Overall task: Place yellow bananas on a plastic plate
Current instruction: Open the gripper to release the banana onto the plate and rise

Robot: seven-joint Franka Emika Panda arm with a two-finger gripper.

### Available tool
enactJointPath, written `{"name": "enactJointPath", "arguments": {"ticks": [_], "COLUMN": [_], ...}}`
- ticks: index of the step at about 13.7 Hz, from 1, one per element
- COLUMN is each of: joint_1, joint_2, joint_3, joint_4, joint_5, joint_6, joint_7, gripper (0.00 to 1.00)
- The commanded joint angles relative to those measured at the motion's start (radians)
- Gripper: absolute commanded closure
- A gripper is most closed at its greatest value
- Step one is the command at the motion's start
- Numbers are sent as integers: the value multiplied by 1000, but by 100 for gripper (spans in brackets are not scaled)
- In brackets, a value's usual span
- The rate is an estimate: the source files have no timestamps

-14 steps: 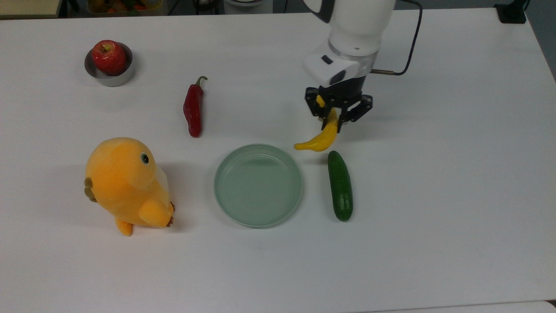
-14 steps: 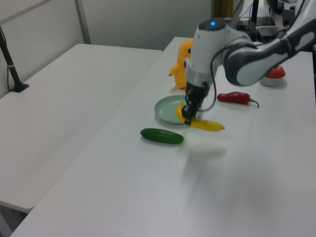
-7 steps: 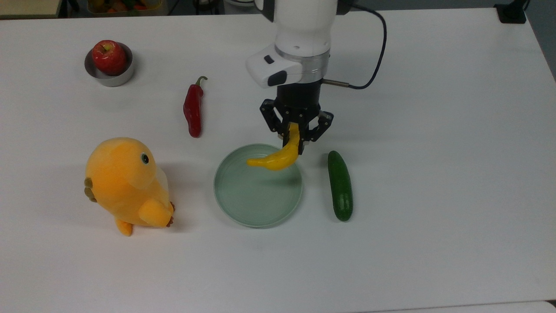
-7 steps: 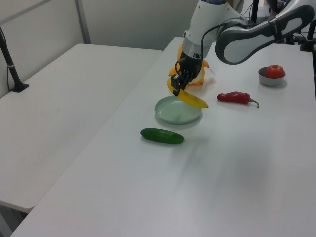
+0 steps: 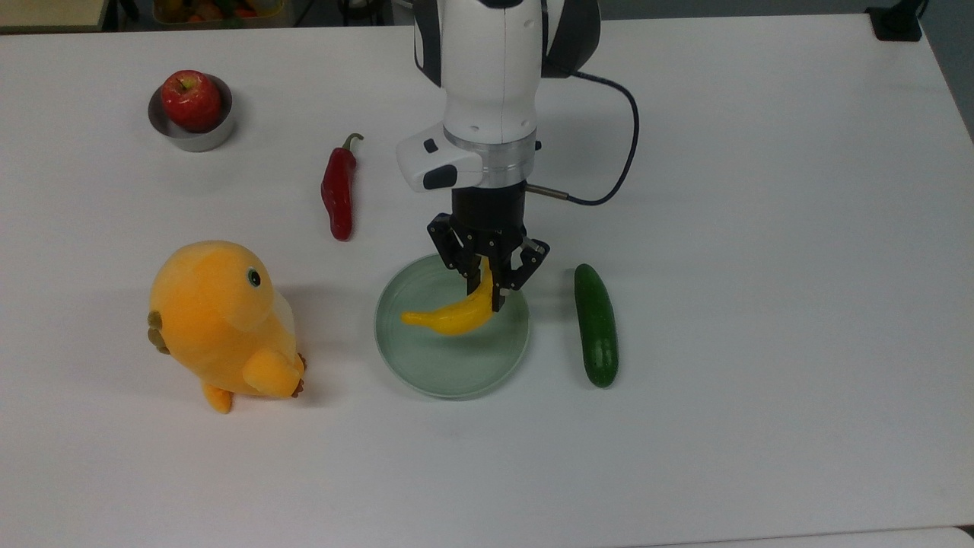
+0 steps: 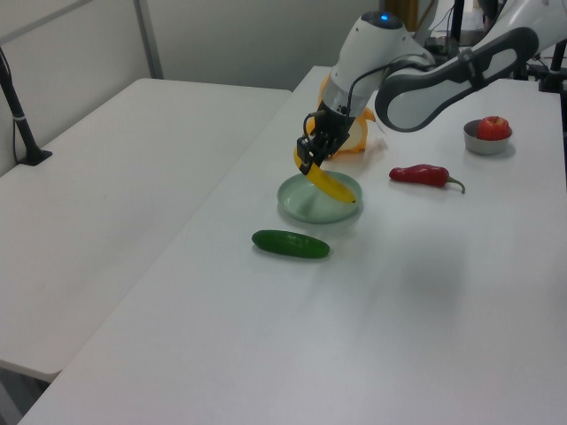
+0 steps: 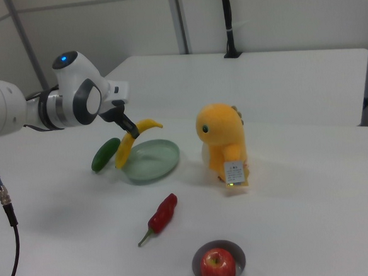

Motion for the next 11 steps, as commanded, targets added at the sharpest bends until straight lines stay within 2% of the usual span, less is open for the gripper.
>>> {"name": "enactJointPath", "arguments": {"ticks": [1, 2, 3, 4, 7, 9, 11], "joint_1": [10, 10, 10, 12, 13, 12, 13], "joint_2": [30, 33, 34, 34, 30, -9, -68], "joint_3": [-14, -14, -14, -14, -14, -11, -10], "joint_4": [30, 30, 30, 30, 30, 27, 24], "joint_5": [14, 14, 14, 6, 6, 11, 14], "joint_6": [18, 18, 18, 18, 12, -19, -159], "joint_7": [18, 18, 19, 16, 16, 13, 5], "gripper": [76, 53, 12, 0, 0, 0, 0]}}
